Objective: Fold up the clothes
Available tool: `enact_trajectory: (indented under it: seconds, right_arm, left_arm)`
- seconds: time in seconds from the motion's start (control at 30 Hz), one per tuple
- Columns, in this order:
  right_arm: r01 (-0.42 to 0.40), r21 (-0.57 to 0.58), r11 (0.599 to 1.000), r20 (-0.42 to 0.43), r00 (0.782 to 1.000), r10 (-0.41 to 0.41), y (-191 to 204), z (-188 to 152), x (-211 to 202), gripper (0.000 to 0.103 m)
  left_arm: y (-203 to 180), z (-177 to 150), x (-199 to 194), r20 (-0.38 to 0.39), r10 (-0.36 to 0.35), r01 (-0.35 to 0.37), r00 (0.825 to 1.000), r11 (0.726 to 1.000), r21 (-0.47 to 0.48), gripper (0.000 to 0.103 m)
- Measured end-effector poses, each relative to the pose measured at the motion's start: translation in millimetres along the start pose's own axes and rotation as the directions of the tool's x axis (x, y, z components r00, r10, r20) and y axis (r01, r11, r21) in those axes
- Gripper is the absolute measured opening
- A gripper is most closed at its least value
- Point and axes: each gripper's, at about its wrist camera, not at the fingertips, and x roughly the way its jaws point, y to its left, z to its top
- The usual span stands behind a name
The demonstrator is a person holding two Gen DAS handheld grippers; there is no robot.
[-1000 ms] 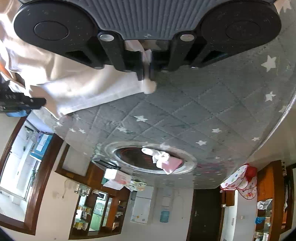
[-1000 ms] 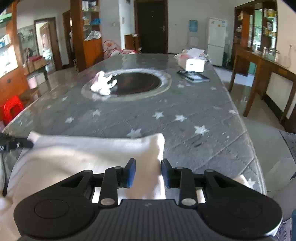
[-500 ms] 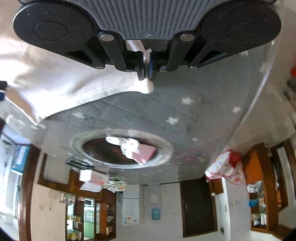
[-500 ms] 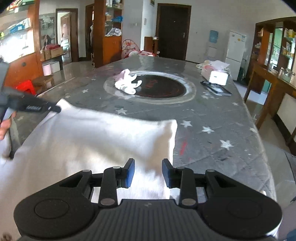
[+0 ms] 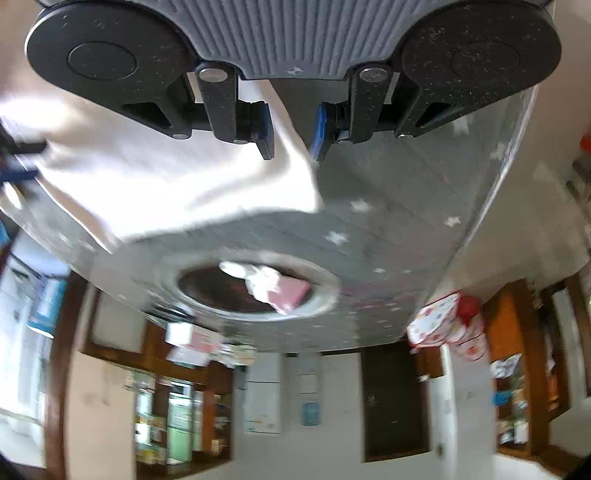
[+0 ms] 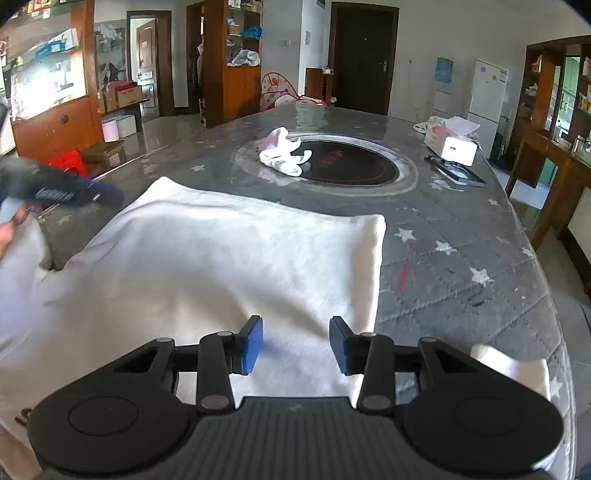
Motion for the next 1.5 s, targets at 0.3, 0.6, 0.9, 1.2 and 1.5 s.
enact_trajectory:
  seconds: [0.3, 0.6, 0.9, 1.2, 1.5]
  right_arm:
    - [-0.012, -0.044, 0.999, 0.028, 1.000, 0.014, 20.2, -19.4, -28.9, 0.049]
    - [-0.015, 0.030, 0.999, 0.014, 1.000, 0.015, 14.7, -31.9, -30.8, 0.055]
    - [-0.036, 0.050, 0.998, 0.049, 0.998, 0.033, 20.6, -40.4, -43.4, 0.059]
    - [-0.050, 0.033, 0.998, 0.052, 0.997, 0.048, 28.8, -40.8, -48.7, 0.059]
    - [-0.061, 0.001, 0.998, 0.025, 0.998, 0.061, 33.8, -48.7, -51.3, 0.061]
  left_arm:
    - [-5.7, -54.7, -38.8, -0.014, 0.004, -0.004, 1.000, 1.000, 0.029, 0.028]
    - [21.8, -72.4, -55.8, -0.011, 0.144, -0.145, 0.989, 0.989, -0.024, 0.029]
    - [45.7, -75.4, -63.3, -0.007, 0.208, -0.207, 0.978, 0.973, -0.100, 0.027]
    - [-23.2, -46.9, -74.7, 0.126, -0.121, 0.126, 0.985, 0.991, -0.037, 0.028]
    - [-29.4, -59.0, -39.5, 0.005, -0.171, 0.171, 0.985, 0.983, -0.062, 0.022]
